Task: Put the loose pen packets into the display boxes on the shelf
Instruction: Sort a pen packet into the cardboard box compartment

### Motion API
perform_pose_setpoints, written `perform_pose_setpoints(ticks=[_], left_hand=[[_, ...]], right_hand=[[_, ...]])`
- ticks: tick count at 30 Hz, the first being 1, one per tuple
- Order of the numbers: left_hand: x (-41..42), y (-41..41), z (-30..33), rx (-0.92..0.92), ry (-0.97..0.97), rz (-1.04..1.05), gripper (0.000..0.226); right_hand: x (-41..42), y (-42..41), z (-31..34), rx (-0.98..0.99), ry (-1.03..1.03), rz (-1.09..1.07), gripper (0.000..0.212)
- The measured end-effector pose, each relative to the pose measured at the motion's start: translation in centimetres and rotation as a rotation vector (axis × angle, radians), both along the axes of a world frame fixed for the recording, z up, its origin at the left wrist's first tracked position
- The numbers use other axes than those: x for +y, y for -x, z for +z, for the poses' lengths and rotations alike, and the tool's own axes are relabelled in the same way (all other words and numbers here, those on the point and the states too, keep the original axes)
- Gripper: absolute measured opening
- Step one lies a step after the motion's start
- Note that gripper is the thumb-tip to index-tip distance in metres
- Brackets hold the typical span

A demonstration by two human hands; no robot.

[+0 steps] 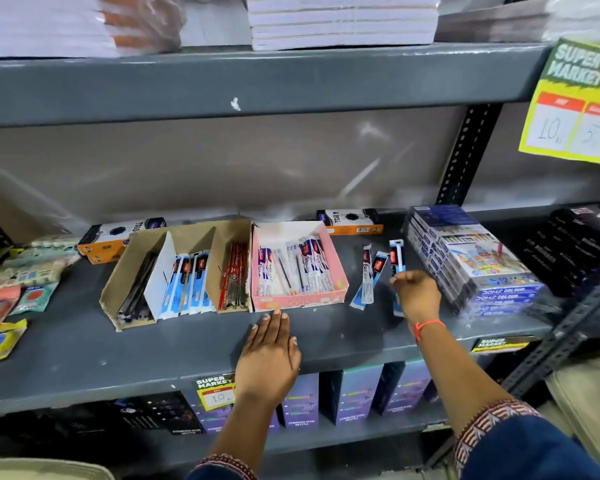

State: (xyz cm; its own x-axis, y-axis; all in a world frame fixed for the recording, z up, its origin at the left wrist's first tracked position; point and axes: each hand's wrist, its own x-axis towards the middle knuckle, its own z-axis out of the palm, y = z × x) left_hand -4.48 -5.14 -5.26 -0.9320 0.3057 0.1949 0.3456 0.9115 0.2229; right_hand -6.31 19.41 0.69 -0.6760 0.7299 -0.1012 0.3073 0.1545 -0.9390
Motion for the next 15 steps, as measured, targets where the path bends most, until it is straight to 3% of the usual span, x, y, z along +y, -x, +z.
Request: perform_pose_setpoints(ticks=[6, 15], left_hand=[[0.0, 0.1, -0.2, 0.001, 0.026, -0.001, 0.054], [0.0, 0.0, 0.1, 0.007, 0.031, -0.004, 0.053]], right_hand=[[-0.6, -0.8, 0.6, 0.211, 0.273, 0.091, 0.04], [-4.6, -1.9, 2.3, 0.304, 0.576, 0.4, 0.035]])
